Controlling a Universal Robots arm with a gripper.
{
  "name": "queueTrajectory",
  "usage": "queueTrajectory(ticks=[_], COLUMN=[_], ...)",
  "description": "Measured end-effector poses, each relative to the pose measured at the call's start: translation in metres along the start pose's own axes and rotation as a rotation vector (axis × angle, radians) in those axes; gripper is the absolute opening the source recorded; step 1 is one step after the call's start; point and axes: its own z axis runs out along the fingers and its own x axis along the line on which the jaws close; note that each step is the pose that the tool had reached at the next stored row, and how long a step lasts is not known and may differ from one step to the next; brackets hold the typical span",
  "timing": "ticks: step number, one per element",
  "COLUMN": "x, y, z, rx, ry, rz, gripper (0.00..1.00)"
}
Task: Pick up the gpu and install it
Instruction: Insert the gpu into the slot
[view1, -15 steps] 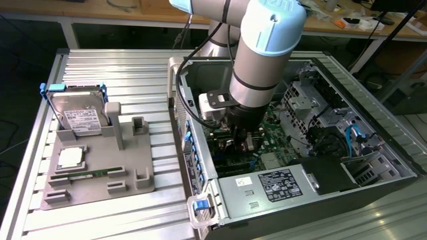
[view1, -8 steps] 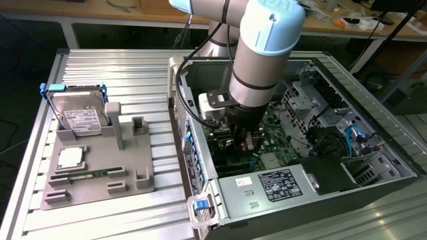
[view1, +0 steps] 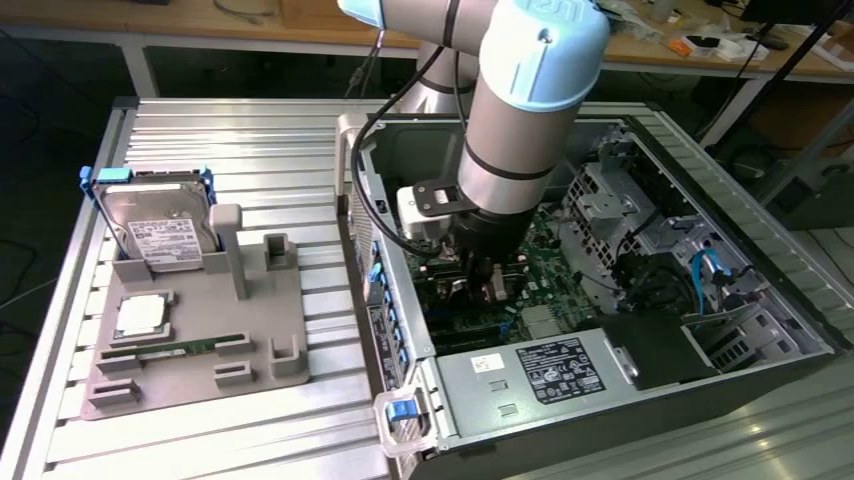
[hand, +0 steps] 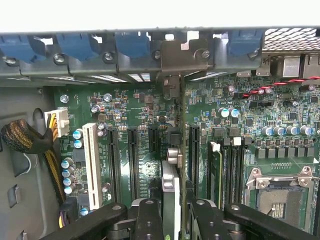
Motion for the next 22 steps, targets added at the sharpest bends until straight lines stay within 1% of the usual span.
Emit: queueTrajectory(ticks=[1,5,8,9,10,11,12,14,15,17,18,22], x=[0.0003,0.0,-0.0019,-0.004,-0.0063,-0.0079,-0.0087,-0.0088,-0.0087,-0.0089,-0.0088,-0.0088], y=[0.0003,0.0004,0.0008,0.0007,0.0005,0.0005,0.0005,0.0006,0.0005,0.0006,0.0005,0.0006], z=[-0.0004,-0.0001,-0.0011,-0.0005,0.001,0.0006,0.0003,0.0003,0.0003,0.0004,0.0003,0.0004], rx=[-0.0003,0.0,-0.0013,-0.0005,0.0014,0.0014,0.0017,0.0001,0.0016,-0.0001,0.0012,0.0], ry=[0.0006,-0.0001,0.0026,0.0015,-0.0016,0.0005,0.0011,0.0003,0.001,-0.0002,0.0006,-0.0002], rz=[0.0,0.0,0.0,0.0,0.0,0.0,0.0,0.0,0.0,0.0,0.0,0.0], gripper=[0.27,0.27,0.27,0.27,0.27,0.27,0.27,0.27,0.27,0.27,0.27,0.27])
